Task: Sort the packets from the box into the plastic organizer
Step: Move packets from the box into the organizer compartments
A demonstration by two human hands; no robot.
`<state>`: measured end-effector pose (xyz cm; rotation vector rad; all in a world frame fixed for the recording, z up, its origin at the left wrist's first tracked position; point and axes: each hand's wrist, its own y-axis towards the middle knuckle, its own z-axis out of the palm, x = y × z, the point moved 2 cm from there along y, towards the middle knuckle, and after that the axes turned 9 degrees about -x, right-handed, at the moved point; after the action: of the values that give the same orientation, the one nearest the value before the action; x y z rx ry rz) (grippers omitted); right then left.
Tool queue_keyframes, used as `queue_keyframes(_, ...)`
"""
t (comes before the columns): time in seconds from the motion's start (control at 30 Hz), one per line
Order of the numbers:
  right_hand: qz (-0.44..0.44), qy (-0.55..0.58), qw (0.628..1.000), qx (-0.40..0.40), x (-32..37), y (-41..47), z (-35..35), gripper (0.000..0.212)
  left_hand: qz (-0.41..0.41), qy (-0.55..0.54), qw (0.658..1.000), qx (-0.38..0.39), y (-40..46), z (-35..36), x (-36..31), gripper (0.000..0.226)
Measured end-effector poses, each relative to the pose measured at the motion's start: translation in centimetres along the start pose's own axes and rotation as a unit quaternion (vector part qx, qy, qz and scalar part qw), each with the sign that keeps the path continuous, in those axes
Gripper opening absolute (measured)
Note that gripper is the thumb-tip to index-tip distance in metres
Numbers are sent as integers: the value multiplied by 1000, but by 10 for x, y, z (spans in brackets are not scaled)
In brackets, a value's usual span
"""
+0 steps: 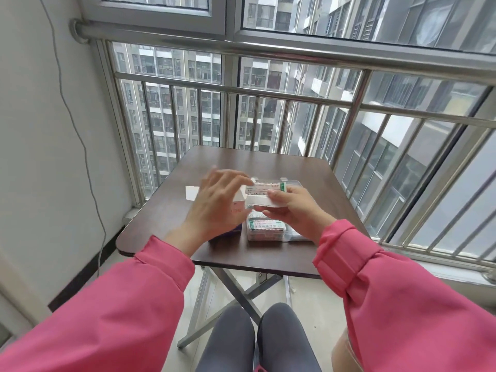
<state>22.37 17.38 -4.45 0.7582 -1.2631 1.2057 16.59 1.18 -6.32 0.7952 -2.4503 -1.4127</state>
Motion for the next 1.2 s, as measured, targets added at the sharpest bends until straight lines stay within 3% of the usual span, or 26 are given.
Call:
queue_keyframes(0.07, 8, 2, 1000, -10, 0, -2, -7, 10, 50, -19, 998, -12, 2, 5, -13, 26)
queue_keyframes(0.2, 26, 10, 1000, -2, 1, -11, -22, 12, 48, -84, 995, 7, 7, 10, -25, 21)
queue_keyframes(0.37, 46, 3, 999, 20, 2, -15, -37, 20, -111, -174, 978, 28, 15, 12, -33, 1)
queue_keyframes(0.53, 55, -33, 998, 20, 2, -20, -48, 31, -292, -259, 912, 128, 23, 24, -44, 10)
queue_keyframes(0.8, 16, 45, 999, 9, 2, -20, -75, 12, -459, -382, 793, 124, 28, 40, -62, 14)
queue_keyframes(0.97, 19, 76, 997, -1, 5, -18, -85, 17, -507, -399, 755, 119, 29, 51, -67, 11)
queue_keyframes(1.2, 0, -61, 997, -56, 5, -11, -103, 6, -543, -430, 711, 120, 35, 56, -70, 11)
